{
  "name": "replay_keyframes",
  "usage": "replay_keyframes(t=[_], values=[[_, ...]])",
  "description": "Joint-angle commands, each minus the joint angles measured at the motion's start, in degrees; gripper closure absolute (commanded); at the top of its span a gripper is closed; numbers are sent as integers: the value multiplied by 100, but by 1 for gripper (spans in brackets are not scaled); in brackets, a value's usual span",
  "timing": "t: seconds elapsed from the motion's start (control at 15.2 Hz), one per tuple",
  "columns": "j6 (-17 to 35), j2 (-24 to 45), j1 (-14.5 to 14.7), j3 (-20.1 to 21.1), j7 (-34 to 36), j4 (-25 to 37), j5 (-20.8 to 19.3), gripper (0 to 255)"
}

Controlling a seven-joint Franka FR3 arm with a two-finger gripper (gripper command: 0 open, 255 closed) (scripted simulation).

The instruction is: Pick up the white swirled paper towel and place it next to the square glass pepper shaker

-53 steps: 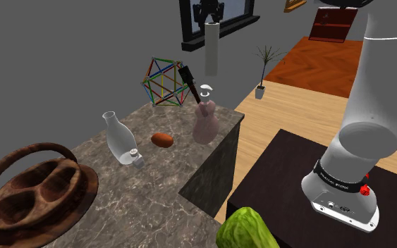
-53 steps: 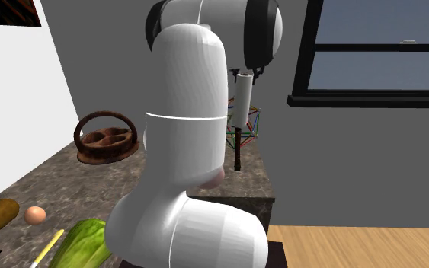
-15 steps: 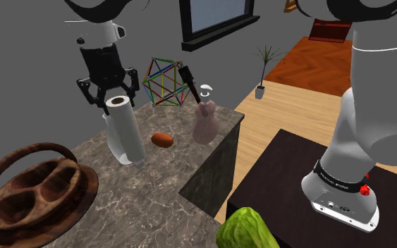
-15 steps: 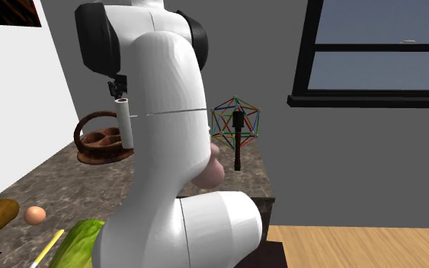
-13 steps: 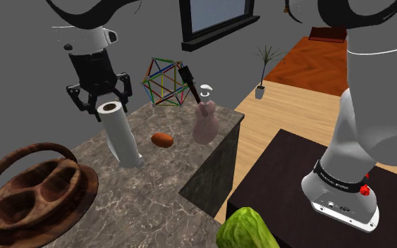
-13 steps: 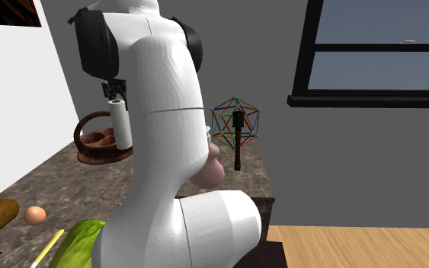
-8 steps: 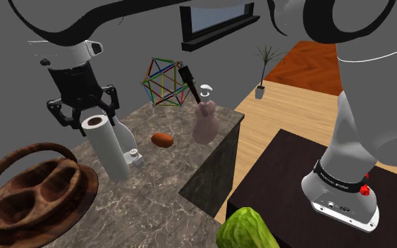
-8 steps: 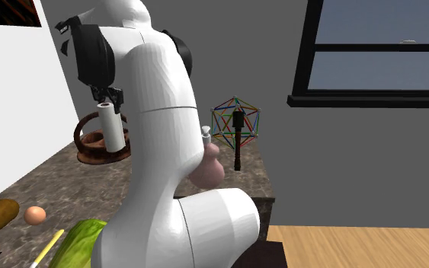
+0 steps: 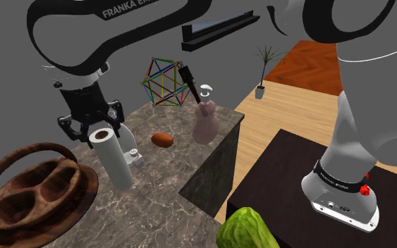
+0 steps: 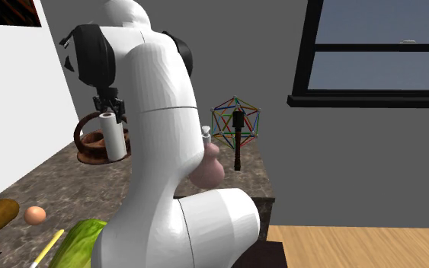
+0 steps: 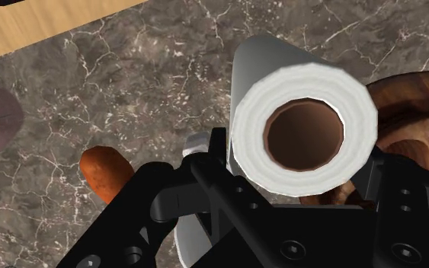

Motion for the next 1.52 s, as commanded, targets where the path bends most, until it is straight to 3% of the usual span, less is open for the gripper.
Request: replay_keyframes(t=[0.0, 1.19, 1.45], values=[[133, 46, -4, -7, -6, -83, -9, 255], [1339, 396, -12, -64, 4, -949, -94, 255], [1339, 396, -12, -64, 4, -949, -94, 255]])
